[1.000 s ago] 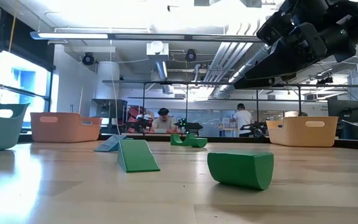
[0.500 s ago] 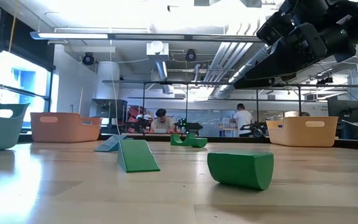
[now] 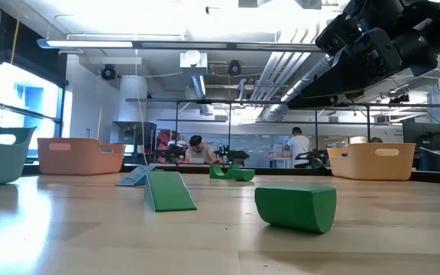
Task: Sort blocks by size
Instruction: Put the yellow arch block into the blue bin
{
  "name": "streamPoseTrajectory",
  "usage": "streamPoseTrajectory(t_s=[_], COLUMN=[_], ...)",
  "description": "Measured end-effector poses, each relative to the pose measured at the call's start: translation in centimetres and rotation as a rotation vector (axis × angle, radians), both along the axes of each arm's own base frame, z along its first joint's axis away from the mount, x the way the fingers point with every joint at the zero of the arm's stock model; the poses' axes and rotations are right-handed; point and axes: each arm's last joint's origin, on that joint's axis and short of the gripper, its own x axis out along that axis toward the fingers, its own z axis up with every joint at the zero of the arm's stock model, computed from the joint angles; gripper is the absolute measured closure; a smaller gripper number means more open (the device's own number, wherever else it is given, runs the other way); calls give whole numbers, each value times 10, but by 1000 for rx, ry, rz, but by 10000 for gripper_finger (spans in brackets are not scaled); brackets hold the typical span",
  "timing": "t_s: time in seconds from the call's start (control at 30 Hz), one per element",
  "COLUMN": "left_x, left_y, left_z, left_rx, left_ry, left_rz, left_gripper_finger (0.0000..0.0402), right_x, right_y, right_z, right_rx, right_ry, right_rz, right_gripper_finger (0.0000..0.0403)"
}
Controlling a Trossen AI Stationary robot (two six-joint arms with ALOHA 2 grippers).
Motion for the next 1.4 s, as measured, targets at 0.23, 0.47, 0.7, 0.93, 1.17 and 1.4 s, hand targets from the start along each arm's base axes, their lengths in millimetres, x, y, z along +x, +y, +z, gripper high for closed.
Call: streamPoseTrajectory(t_s=[0.23, 0.47, 0.7, 0.93, 1.17, 1.4], left_x=[-3, -2, -9, -9, 2, 3], left_y=[2, 5, 6, 9, 2, -10], left_z=[14, 15, -7, -13, -3, 22], left_rx=[65, 167, 97, 114, 69, 32], left_ry=[57, -53, 10, -22, -82, -32], left_rz=[33, 23, 36, 30, 109, 170], left_gripper_finger=[305, 396, 400, 401, 401, 394], right_x=[0, 0, 0, 0, 0, 0], right_y=[0, 0, 0, 0, 0, 0], right_z=[0, 0, 0, 0, 0, 0], right_rx=[0, 0, 1, 2, 17, 14], right_ry=[0, 0, 0, 0, 2, 1], right_rz=[0, 0, -1, -2, -9, -7], right_gripper_finger=[122, 122, 122, 122, 122, 122])
